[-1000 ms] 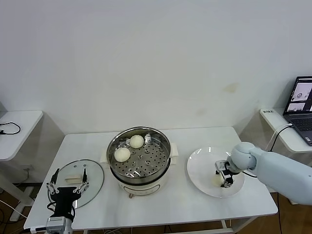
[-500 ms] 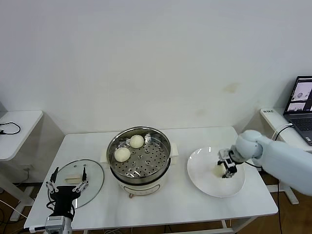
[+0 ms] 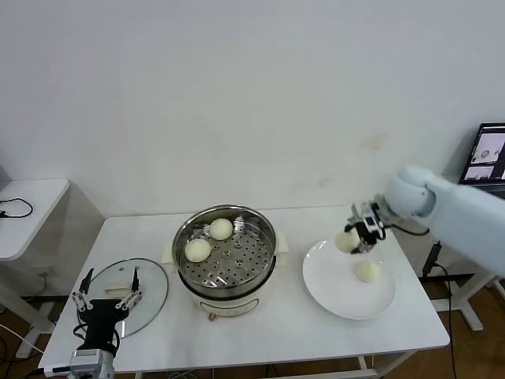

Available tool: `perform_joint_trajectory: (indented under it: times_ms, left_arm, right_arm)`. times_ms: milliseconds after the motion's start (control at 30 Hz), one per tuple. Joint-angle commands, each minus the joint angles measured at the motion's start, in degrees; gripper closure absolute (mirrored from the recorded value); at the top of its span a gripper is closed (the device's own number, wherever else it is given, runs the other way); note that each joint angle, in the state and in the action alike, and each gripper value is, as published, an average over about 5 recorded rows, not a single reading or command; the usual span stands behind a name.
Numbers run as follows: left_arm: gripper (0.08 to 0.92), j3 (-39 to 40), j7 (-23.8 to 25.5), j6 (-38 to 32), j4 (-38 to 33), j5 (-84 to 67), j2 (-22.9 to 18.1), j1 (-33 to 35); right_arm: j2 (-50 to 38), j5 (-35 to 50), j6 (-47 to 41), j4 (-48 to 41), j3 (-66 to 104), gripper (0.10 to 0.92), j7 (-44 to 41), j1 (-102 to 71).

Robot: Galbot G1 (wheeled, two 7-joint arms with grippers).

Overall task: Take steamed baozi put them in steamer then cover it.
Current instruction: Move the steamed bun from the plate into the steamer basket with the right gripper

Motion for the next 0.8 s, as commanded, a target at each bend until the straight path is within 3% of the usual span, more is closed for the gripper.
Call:
perform_joint_trajectory:
  times_ms: [33,367,800]
  left_arm:
    - [0.177,-0.3,0.0,0.0,-0.1,-0.1,0.0,0.1]
    - [0.177,-1.6,0.1,0.0,-0.4,-0.4,-0.2,0.9]
    - [0.177,-3.6,0.1,-0.1,-0.9,-1.0,-0.4,1.6]
  right_arm:
    - [7.4,6.5,-0.5,0.3,-6.3,0.430,-0.3,14.1]
    - [20.0,9.3,-0.4,-2.4,-7.3,0.420,2.2,14.1]
    - [35.8,11.2,6.5,-6.3,-11.3,0.420,7.6,7.7]
